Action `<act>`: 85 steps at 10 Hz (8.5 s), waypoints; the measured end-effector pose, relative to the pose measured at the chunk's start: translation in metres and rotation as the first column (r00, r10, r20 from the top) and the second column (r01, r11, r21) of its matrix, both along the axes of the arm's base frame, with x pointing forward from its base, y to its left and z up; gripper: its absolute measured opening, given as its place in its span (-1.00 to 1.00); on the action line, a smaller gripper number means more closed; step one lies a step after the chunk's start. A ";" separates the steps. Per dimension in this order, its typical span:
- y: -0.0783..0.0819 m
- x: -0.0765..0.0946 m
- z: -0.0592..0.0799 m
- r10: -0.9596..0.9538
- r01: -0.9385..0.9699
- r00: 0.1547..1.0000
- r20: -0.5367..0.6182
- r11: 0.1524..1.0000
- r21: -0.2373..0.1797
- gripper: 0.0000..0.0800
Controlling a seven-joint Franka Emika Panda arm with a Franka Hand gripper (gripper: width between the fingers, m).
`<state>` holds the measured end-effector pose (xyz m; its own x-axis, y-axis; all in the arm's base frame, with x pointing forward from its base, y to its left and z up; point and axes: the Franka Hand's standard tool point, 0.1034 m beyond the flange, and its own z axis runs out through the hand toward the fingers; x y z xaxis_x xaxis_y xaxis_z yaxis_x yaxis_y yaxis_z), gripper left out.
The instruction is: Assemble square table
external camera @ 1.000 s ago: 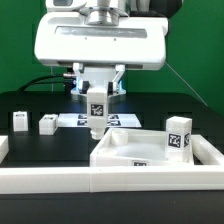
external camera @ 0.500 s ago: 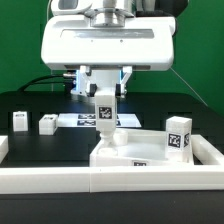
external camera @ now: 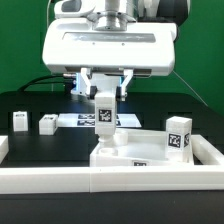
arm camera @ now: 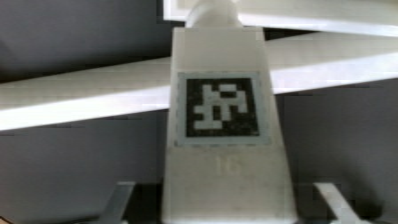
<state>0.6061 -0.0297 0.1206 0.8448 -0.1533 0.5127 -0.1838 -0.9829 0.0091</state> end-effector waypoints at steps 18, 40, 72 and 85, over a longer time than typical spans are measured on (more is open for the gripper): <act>0.004 -0.006 -0.012 0.011 -0.011 1.000 0.022 1.000 -0.026 -0.27; 0.009 -0.014 -0.031 0.030 -0.027 0.999 0.041 0.998 -0.060 -0.27; 0.003 -0.013 -0.032 0.017 0.040 0.909 -0.417 0.991 0.128 -0.27; 0.022 -0.010 -0.034 -0.756 0.900 0.436 -0.489 0.374 0.224 -0.27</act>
Offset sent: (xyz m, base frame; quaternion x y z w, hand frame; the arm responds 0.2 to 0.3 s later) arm -0.0073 0.0020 -0.0060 -0.0062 0.0050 0.0047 1.0000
